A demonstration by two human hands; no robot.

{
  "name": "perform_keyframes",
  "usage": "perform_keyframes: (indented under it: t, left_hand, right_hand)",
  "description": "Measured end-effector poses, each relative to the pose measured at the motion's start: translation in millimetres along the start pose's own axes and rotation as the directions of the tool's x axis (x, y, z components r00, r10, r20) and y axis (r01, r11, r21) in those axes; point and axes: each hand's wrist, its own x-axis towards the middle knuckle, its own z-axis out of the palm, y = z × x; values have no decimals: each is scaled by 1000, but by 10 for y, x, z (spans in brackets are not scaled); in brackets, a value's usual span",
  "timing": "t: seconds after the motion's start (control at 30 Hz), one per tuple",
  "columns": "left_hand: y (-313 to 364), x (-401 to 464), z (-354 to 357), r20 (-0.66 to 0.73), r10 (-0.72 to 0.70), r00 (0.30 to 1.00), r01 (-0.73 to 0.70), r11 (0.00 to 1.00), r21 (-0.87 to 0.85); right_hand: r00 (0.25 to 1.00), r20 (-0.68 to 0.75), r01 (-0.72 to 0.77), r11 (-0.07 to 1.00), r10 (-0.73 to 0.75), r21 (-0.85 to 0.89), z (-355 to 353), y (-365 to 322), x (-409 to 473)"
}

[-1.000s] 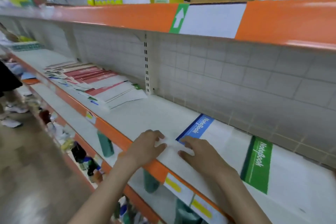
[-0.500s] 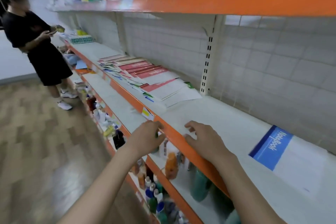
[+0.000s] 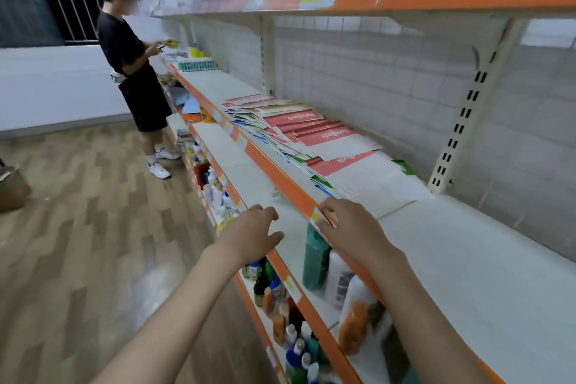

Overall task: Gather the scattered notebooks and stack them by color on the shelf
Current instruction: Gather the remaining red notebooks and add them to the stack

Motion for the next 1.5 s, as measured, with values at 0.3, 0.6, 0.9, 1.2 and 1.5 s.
perform_keyframes:
  t: [0.3,0.6,0.9,1.2,1.5]
  left_hand:
    - [-375,1159,-366,-21,113,993,-111,990,83]
    - [-296,1972,-377,-22,270,963,-266,957,112]
    - [-44,2634,-236,53,494,868,-497,860,119]
    - [-12,3256,-215,192,703,685,-728,665,165]
    - [-169,3577,-231,259,734,627,-775,623,110]
  right_hand:
    - [999,-9,-39,998,39,-53,-6,3,1130]
    - [972,10,-231,965,234,-128,-21,277,1510]
    - [861,-64,-508,851,505,-132,-12,531,1622]
    - [715,-170,-698,708,678,-112,197,457,1834]
    - [599,-245,-799,587,762,-127,379,277,2040]
